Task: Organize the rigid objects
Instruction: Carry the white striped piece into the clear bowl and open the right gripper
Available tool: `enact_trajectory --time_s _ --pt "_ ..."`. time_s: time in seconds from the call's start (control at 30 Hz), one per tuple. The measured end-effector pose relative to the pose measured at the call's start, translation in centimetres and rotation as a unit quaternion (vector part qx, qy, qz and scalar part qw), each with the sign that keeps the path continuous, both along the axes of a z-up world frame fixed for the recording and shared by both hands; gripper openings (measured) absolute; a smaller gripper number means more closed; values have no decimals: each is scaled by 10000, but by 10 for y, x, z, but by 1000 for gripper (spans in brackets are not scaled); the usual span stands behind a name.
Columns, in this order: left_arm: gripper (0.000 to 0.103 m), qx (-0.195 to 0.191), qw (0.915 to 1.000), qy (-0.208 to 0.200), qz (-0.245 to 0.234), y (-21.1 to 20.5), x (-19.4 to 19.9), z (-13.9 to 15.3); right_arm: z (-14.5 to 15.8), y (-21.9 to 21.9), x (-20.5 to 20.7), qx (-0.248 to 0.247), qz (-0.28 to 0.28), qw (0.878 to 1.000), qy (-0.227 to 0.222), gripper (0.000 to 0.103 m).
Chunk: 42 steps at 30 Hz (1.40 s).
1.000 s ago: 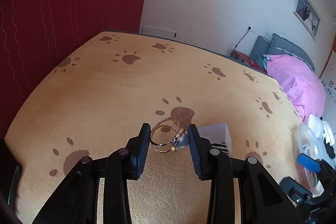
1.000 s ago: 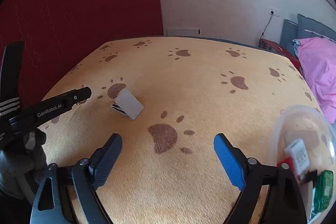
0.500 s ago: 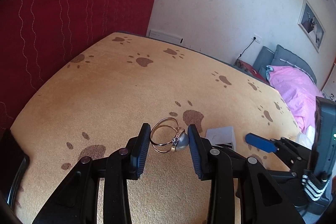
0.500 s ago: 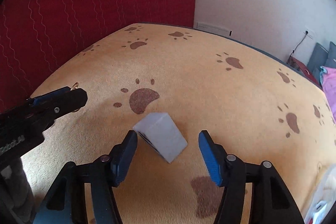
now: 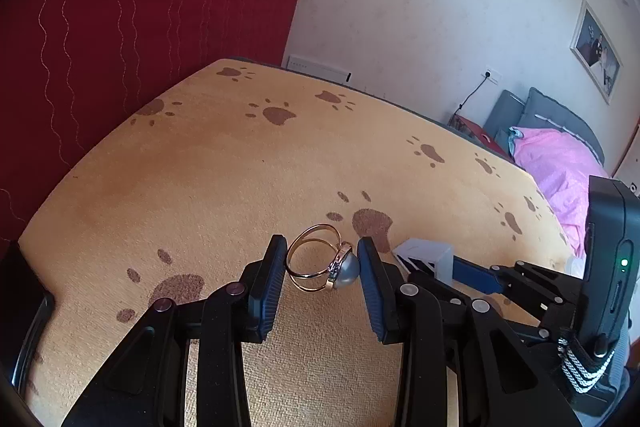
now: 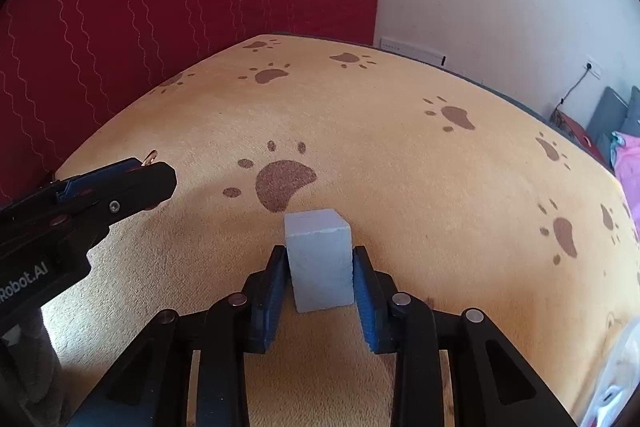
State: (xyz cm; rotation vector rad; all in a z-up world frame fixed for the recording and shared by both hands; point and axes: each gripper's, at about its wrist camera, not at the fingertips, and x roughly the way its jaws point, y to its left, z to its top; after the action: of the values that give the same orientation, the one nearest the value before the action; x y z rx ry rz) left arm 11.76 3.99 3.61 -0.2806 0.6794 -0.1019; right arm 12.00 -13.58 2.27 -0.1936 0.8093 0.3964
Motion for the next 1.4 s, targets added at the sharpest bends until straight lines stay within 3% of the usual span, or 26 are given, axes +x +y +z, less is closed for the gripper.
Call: enact_trajectory --time_s 0.7,1.4 --pt "37 162 9993 -77 -330 -19 -4 -1 26 -79 -61 710 -1017 9920 -226 34" --pt "37 326 9981 -120 -505 -34 -12 0 46 -205 -107 814 -2538 9615 -671 34"
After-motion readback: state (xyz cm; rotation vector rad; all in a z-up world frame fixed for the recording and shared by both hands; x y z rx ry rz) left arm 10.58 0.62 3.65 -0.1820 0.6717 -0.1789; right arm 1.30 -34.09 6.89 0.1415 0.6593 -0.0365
